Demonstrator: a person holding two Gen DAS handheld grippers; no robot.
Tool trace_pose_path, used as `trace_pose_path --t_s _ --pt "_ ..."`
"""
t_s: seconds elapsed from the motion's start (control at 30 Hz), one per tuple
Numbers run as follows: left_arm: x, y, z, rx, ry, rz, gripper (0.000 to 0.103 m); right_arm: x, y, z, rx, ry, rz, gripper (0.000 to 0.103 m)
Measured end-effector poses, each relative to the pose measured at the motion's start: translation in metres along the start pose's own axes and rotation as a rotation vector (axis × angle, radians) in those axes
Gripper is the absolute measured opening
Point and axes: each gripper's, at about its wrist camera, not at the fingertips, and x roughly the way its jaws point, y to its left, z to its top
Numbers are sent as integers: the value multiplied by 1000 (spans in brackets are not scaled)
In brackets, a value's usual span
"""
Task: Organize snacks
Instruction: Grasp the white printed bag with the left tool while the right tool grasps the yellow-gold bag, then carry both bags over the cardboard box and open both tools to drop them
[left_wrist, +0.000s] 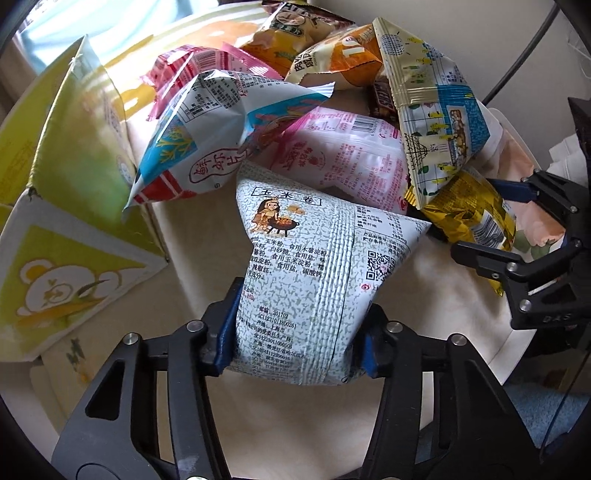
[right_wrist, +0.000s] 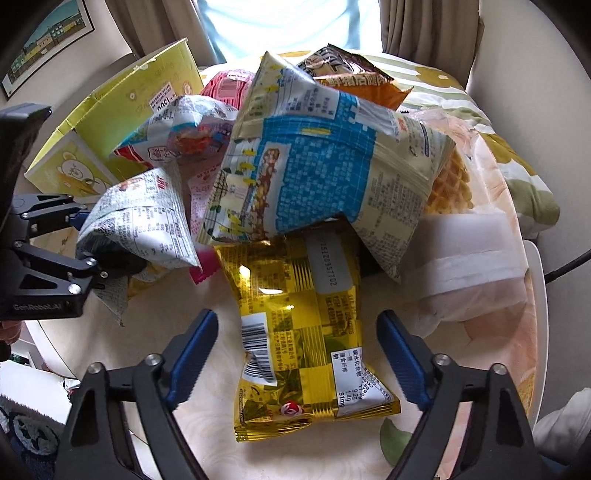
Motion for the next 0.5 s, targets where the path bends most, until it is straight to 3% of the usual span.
trace_pose_path --t_s 0.2,0.33,0.5 --pt "-7 -3 -8 -19 -4 3 46 2 2 -3 -9 1 -18 72" --pt "-18 -5 -17 -31 -12 6 46 4 2 -4 -21 7 -29 56" --pt "-26 2 -21 -54 -15 2 46 -3 14 -9 -49 18 -18 52"
